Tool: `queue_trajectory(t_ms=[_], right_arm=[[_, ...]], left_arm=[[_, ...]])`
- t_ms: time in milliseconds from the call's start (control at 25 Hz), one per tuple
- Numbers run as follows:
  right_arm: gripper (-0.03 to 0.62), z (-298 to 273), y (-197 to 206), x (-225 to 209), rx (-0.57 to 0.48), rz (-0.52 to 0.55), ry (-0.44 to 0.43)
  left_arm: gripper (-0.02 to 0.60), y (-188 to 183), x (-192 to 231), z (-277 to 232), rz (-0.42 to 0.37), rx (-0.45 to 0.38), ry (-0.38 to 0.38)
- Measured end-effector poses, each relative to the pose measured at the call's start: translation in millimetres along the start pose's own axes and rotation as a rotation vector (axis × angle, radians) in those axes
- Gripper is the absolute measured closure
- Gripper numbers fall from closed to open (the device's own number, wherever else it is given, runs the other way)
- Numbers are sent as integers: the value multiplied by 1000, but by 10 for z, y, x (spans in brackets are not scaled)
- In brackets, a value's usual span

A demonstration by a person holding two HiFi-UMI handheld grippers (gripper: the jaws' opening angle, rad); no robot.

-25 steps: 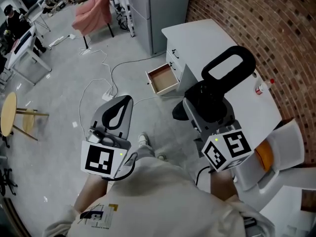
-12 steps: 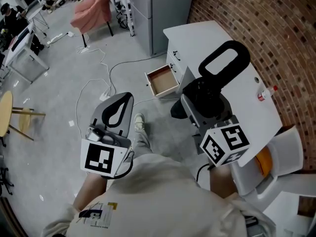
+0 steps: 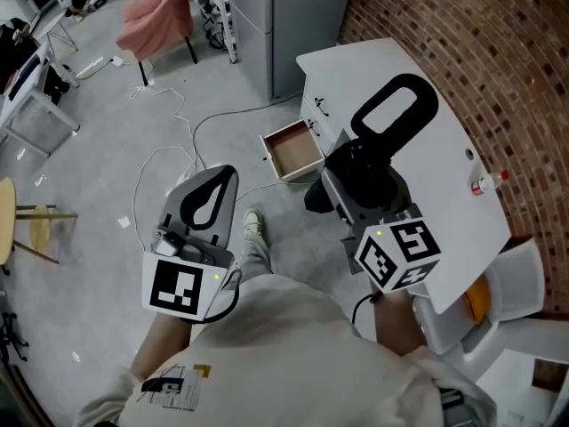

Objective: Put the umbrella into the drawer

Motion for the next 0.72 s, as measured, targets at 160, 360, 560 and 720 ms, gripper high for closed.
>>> queue_trajectory(t_ms=[160,360,560,720], right_arm=[[322,-464,-2,-83,25,-18,30],[322,-1098,-18,-134,63,-83,44],[322,-1771,-9,-269,68,-138,85],[322,-2294,109,-475,90,-179,139]], left_arm=[[574,179,340,-274,17,21,13],[574,412,819,-628,46,48,29],[574,655,1309,-1034,80,73,42],[574,866,1624,-1439,81,91,73]])
Point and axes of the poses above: the fingertips, and each gripper's own axes: z backward along the fingers, x to its left, y out of its underside, the point moved 4 cm from there along z, backward along the fingers, and after that the axes turned 7 degrees about -z, right-handed, at the moved point
